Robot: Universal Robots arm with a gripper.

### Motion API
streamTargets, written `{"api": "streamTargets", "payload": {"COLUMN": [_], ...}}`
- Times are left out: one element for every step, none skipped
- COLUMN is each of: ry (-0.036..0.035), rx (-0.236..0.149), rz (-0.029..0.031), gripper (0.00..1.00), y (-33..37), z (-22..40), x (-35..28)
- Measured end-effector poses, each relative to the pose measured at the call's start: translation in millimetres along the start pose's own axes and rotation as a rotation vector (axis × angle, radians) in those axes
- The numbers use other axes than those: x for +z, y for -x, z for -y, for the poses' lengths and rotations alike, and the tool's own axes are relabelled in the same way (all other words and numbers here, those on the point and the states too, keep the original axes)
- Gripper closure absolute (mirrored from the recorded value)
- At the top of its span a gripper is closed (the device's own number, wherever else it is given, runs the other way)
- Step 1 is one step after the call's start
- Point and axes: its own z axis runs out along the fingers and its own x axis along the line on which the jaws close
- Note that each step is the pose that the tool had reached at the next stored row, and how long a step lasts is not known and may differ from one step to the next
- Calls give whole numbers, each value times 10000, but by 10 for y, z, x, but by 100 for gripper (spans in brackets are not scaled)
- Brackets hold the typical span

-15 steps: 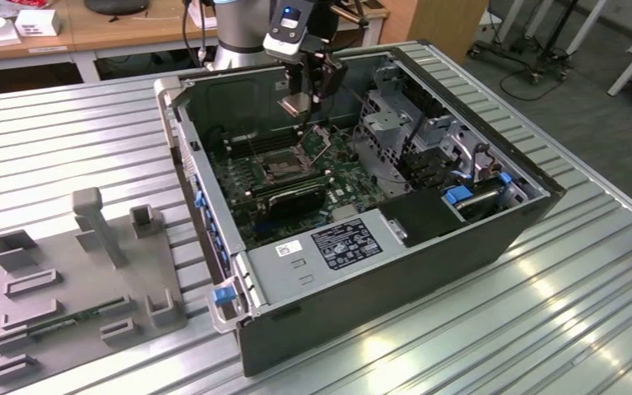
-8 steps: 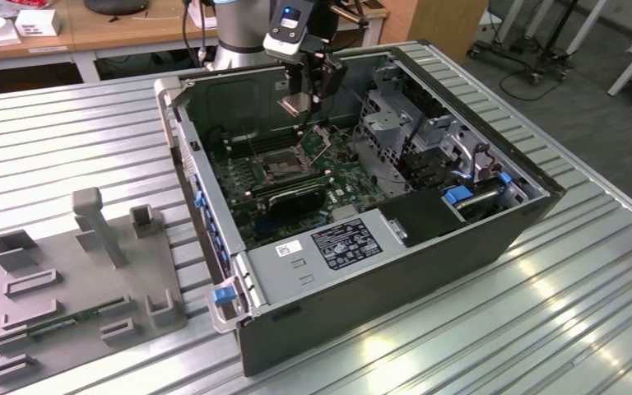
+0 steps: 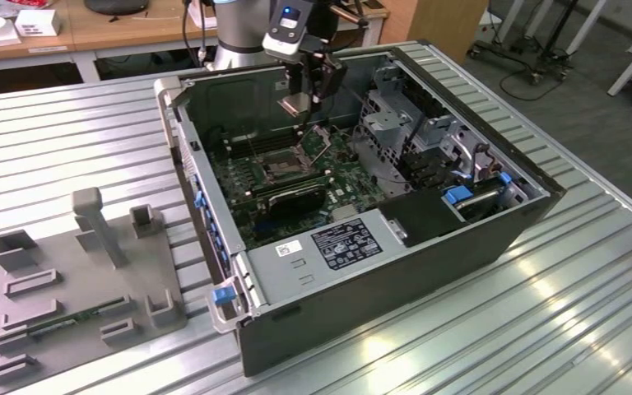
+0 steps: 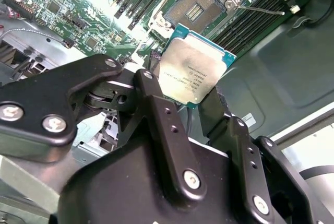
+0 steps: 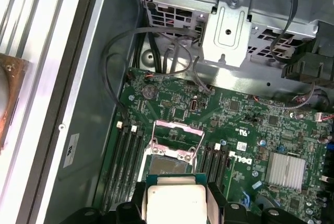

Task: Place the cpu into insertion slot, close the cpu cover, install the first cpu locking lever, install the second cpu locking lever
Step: 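Place the cpu into insertion slot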

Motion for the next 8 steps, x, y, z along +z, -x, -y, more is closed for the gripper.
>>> {"api": "streamTargets", "payload": {"ry": [1,3,4,6,8,9,10,11], "rx": [75,143,208,279,353,426,494,517], "rz": [6,12,18,23,29,35,40,43], "gripper": [46,46,46,46,46,46,46,46], "y": [0,0,0,0,0,0,0,0], "z": [0,0,0,0,0,0,0,0], "x": [0,1,1,2,2,3,3,3]}}
